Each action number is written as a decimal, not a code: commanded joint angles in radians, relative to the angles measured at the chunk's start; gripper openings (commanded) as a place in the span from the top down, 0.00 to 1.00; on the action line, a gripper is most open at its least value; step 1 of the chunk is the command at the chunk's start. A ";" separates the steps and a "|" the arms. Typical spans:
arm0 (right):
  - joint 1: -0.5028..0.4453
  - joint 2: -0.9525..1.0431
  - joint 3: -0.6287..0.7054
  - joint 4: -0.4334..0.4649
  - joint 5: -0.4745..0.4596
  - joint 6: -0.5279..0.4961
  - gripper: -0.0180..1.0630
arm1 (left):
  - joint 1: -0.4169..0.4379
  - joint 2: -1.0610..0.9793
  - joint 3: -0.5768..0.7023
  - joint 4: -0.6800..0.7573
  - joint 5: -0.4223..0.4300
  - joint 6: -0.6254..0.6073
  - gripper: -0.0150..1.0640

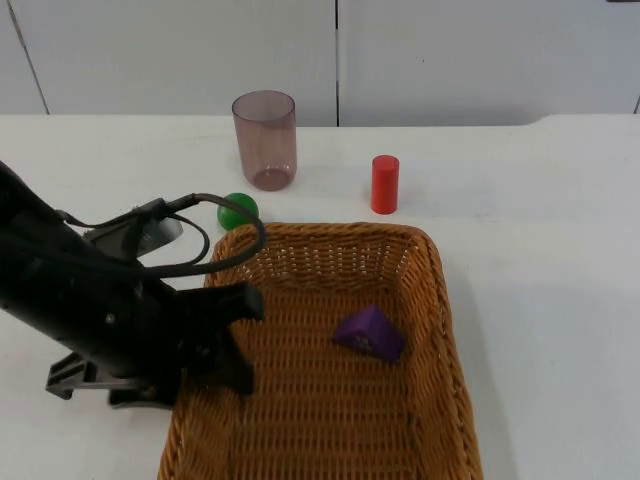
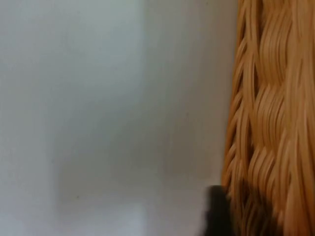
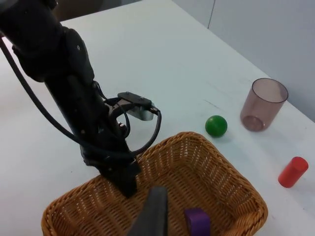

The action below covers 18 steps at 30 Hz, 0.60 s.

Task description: Pick up the basket with the left hand and place the triangular block into the basket with the right hand.

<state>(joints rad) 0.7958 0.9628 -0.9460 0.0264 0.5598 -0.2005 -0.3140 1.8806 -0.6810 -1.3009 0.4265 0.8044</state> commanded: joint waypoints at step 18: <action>0.006 -0.009 0.003 -0.005 -0.032 0.002 0.24 | 0.176 -0.486 -0.001 0.491 -0.030 -0.236 0.01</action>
<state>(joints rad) 0.7958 0.9628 -0.9460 0.0264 0.5504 -0.2005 -0.1423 1.4506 -0.6788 -0.8799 0.3870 0.6300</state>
